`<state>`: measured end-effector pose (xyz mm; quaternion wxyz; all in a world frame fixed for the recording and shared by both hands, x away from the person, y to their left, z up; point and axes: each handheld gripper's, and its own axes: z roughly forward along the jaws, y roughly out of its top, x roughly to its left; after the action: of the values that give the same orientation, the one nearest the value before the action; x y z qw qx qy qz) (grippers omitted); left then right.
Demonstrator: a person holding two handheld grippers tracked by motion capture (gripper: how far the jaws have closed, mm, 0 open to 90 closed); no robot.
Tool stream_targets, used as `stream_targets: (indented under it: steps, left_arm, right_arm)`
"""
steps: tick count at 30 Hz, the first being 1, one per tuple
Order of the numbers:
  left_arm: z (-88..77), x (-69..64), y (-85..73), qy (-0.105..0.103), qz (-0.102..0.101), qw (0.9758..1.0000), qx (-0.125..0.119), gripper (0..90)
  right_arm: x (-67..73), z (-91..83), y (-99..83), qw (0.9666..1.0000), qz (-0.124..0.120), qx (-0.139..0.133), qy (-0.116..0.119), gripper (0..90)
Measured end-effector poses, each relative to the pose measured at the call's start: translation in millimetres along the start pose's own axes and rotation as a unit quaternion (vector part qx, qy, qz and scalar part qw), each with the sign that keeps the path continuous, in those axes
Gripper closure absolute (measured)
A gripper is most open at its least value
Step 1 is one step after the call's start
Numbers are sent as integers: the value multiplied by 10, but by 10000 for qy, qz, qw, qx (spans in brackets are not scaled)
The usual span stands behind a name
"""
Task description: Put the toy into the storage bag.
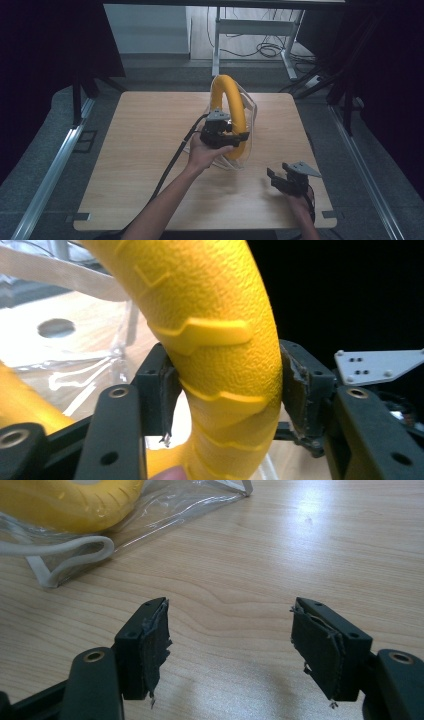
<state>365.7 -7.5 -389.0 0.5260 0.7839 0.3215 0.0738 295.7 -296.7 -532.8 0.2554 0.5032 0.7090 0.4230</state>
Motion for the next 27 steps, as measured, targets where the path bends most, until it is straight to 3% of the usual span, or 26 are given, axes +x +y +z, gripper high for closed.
stream_targets:
  steps: [2, 7, 17, 19, 27]
  left_arm:
    - [12, 4, 17, 42, -31, 10000, 12, 394]
    - [-31, 52, 30, -81, -244, 9996, -131, 314]
    - [-305, 63, -14, -138, -147, 9992, -343, 281]
    - [-370, 91, -55, -176, -207, 9989, -384, 280]
    - [-648, 216, -252, 83, -247, 9988, -412, 280]
  right_arm:
    - [0, 1, -1, 10000, 24, -5, 3, 319]
    - [-25, -3, 7, 10000, 33, -42, -1, 319]
    - [-61, -10, 17, 10000, 57, -60, -16, 318]
    - [-60, -15, 23, 10000, 57, -65, -22, 318]
    - [-12, 19, 73, 10000, -15, -81, -20, 318]
